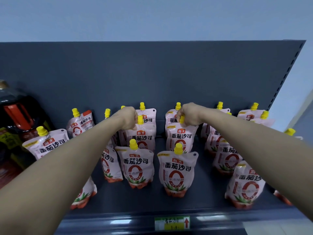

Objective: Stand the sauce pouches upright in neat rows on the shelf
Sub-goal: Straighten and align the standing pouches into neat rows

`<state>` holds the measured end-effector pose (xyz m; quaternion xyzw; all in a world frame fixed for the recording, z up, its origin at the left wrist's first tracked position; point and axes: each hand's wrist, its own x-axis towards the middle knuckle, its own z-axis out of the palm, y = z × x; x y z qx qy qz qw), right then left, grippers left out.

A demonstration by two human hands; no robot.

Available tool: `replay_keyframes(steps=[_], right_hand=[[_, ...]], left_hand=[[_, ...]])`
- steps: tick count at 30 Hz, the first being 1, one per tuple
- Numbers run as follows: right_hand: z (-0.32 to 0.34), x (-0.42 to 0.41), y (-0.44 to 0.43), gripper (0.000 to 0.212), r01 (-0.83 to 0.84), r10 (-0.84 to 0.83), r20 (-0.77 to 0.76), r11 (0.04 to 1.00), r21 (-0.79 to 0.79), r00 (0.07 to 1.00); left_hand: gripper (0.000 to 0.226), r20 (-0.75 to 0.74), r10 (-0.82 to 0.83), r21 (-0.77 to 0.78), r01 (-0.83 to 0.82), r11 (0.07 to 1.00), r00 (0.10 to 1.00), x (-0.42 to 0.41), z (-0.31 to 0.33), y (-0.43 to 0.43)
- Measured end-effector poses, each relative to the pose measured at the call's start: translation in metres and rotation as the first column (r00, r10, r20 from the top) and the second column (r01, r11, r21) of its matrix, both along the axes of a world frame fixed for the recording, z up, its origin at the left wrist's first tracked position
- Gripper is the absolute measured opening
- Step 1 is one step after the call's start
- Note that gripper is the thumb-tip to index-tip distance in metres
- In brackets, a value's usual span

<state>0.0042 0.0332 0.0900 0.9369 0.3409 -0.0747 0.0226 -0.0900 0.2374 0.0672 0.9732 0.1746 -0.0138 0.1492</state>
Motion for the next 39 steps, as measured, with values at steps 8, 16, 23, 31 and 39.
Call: replay_keyframes(steps=[8, 16, 23, 31, 39], right_hand=[[0.004, -0.009, -0.001, 0.041, 0.052, -0.051, -0.044, 0.999, 0.016, 0.998], [0.036, -0.036, -0.004, 0.028, -0.067, 0.068, 0.001, 0.98, 0.19, 0.998], [0.044, -0.085, -0.02, 0.043, -0.213, 0.204, -0.371, 0.977, 0.015, 0.906], [0.008, -0.099, -0.032, 0.031, -0.276, 0.266, -0.181, 0.961, -0.034, 0.947], [0.009, -0.091, -0.047, 0.026, -0.177, 0.175, -0.076, 0.984, -0.021, 0.982]], left_hand=[[0.012, -0.006, -0.013, 0.026, 0.013, 1.0, 1.0, -0.006, 0.002, -0.003], [0.012, 0.293, -0.01, -0.069, 0.032, 0.997, 0.956, -0.027, 0.037, -0.018], [0.034, 0.086, -0.085, -0.303, 0.107, 0.947, 0.993, -0.085, 0.042, -0.04], [0.023, -0.003, -0.032, 0.028, 0.032, 0.999, 0.999, -0.104, 0.008, -0.05], [0.008, 0.099, 0.012, 0.002, -0.012, 1.0, 0.995, -0.085, -0.002, -0.049]])
